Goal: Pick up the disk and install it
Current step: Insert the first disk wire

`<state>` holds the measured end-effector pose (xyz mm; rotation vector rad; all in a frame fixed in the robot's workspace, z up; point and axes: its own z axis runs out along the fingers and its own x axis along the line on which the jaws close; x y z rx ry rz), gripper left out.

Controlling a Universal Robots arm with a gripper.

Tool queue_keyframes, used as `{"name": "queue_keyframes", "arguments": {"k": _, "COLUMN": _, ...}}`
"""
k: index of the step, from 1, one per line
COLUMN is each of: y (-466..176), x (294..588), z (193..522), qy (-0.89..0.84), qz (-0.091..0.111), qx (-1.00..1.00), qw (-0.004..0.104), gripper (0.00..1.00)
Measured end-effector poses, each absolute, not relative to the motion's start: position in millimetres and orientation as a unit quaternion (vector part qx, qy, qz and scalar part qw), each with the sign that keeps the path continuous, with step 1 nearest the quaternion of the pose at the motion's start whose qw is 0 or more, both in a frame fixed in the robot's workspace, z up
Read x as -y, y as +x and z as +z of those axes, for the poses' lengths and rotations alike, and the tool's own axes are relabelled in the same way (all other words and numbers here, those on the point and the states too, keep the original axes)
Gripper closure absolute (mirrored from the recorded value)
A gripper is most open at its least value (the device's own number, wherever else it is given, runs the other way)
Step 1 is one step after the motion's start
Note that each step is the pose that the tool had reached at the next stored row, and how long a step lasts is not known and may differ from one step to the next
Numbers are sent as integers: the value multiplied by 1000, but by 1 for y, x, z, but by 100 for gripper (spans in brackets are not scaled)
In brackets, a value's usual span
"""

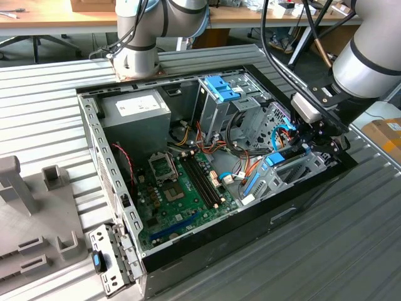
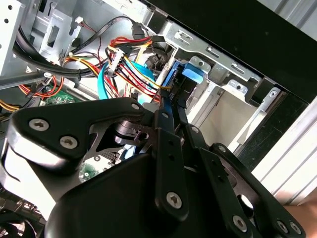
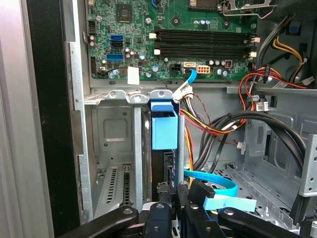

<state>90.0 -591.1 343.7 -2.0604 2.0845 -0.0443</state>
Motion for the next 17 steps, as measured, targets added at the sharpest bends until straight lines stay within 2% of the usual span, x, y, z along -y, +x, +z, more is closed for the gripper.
{"name": "queue_keyframes", "arguments": {"k": 15, "y": 90, "x": 591, "z": 347, "qy": -701, "qz": -15, "qx": -705, "qw": 105, "gripper": 83}}
{"name": "queue_keyframes", "arguments": {"k": 16, "y": 90, "x": 591, "z": 348, "qy": -703, "qz": -24, "qx": -705, "qw": 96, "gripper": 83}}
{"name": "queue_keyframes", "arguments": {"k": 17, "y": 90, "x": 589, "z": 347, "qy": -703, "qz": -24, "qx": -705, "qw": 96, "gripper": 83}}
